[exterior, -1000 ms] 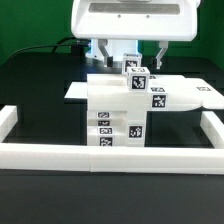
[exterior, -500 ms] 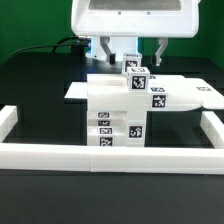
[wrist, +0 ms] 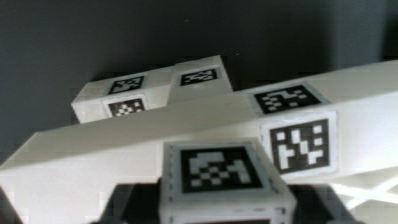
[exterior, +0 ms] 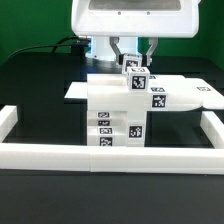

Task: Assemble chair

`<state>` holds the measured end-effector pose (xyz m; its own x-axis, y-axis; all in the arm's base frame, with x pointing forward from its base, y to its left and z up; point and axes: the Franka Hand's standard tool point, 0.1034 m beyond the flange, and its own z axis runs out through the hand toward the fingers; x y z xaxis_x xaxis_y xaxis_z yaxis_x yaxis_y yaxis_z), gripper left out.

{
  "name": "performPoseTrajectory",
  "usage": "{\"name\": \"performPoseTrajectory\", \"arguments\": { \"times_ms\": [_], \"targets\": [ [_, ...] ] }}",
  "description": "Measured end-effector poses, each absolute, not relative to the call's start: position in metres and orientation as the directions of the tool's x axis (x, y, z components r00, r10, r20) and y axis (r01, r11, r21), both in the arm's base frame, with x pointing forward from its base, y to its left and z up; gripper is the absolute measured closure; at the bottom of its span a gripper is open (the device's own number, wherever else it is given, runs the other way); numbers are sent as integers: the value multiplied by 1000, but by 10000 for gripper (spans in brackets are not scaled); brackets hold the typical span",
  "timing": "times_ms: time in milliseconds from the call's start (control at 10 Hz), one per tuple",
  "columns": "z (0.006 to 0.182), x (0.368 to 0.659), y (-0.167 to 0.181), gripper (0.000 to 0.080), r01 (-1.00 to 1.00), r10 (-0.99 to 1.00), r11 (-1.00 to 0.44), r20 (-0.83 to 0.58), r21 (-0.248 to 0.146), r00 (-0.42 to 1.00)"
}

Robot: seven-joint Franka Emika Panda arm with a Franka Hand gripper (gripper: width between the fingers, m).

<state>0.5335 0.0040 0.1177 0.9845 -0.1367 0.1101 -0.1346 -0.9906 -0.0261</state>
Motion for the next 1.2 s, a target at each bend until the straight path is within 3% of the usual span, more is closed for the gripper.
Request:
{"name": "performPoseTrajectory", "arguments": {
  "times_ms": [100, 500, 800, 1100, 1200],
  "targets": [
    [118, 533, 4, 517, -146, -148, -989, 110, -28, 983],
    [117, 534, 7, 515, -610, -616, -788, 86, -82, 783],
    [117, 537, 5, 515, -831, -847, -530, 54, -168, 529],
    [117, 538, 5, 457, -788, -803, -594, 67, -161, 592],
    [118, 539, 6, 322, -688, -702, -711, 86, -145, 707]
  ]
}}
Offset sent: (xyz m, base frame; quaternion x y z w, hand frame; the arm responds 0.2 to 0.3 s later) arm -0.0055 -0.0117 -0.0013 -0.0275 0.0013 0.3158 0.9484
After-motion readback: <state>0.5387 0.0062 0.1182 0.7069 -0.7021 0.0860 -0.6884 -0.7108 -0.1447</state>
